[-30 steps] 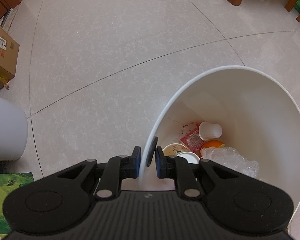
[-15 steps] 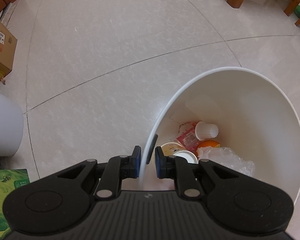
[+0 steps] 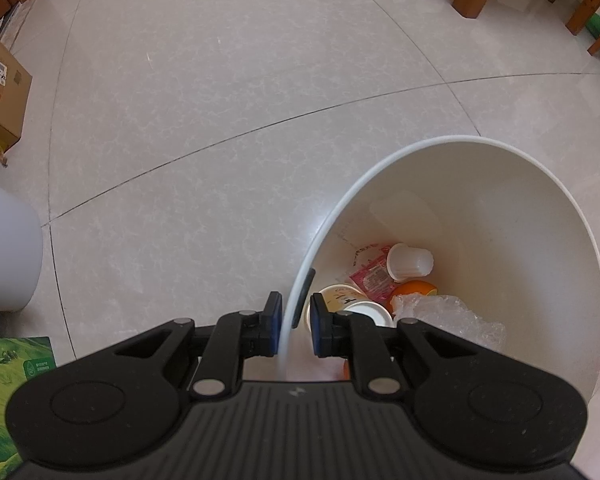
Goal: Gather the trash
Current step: 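Carry the candy wrapper over the bin and release it with the right gripper, then lower the right gripper to the crumpled white tissue and grasp it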
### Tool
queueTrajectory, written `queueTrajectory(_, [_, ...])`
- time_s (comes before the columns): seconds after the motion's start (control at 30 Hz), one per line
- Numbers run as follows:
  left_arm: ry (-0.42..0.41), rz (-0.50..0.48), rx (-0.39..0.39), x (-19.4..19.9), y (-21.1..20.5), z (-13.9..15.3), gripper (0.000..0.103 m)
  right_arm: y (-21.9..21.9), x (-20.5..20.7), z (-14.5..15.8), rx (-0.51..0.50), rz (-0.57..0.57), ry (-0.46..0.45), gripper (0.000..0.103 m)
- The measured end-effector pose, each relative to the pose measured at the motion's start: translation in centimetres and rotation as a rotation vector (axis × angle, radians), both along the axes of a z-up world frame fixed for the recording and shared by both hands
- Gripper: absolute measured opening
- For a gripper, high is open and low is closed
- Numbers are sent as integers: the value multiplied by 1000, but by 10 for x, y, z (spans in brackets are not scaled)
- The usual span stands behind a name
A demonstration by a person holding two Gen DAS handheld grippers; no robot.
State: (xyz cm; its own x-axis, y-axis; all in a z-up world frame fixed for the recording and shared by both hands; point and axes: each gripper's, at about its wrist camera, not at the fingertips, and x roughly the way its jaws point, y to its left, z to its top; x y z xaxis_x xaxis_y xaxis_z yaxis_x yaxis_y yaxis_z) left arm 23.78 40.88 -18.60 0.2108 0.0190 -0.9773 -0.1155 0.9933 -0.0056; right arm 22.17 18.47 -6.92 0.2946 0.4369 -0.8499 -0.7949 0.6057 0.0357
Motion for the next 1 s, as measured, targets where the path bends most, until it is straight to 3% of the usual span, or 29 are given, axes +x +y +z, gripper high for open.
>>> queueTrajectory(0.13, [0, 4, -8, 0, 2, 0, 13, -11, 8, -1, 36, -44, 27, 82])
queueTrajectory(0.67, [8, 8, -10, 1, 3, -1, 13, -81, 38, -19, -14, -278, 5, 83])
queueTrajectory(0.77, [8, 4, -7, 2, 3, -1, 13, -105, 49, -22, -30, -351, -17, 89])
queueTrajectory(1.0, [7, 4, -9, 2, 5, -2, 13, -168, 82, -70, -84, -549, 4, 91])
